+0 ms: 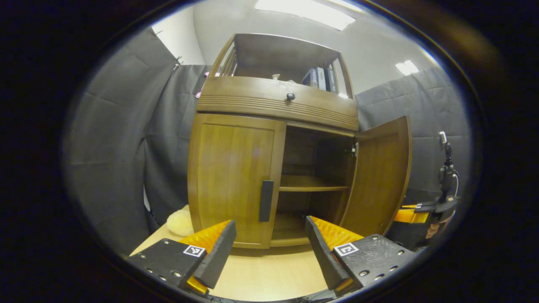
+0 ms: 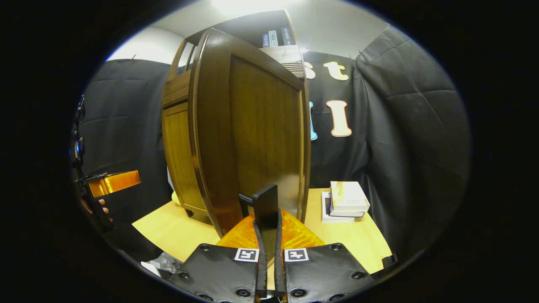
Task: Open the right door of the double-door shoe cabinet with the right hand, and open the left door with the left hand.
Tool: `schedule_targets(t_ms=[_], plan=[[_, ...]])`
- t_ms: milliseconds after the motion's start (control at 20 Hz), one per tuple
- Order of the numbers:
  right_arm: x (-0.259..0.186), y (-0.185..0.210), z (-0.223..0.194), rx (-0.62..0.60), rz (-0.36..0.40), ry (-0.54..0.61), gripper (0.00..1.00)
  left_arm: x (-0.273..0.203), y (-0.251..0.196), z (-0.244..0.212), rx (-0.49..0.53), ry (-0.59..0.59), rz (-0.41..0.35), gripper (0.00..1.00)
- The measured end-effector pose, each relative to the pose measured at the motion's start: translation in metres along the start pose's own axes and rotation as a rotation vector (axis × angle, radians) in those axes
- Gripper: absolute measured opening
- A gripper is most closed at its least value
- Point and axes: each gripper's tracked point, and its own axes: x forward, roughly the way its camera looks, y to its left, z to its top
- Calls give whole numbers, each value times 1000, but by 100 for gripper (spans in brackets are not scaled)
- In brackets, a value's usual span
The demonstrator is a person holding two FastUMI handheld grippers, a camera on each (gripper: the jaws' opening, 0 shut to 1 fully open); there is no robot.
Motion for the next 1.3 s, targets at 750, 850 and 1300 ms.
schedule_targets(t_ms=[750, 850, 1300], plan=[[-18, -82, 5, 39, -138, -13, 0, 15, -6, -24, 20, 62, -28, 95], [-19, -82, 5, 57, -123, -8, 0, 15, -4, -29, 40, 72, -25, 95], [-36, -81, -9, 23, -189, 24, 5, 28, 4, -18, 32, 57, -21, 95]])
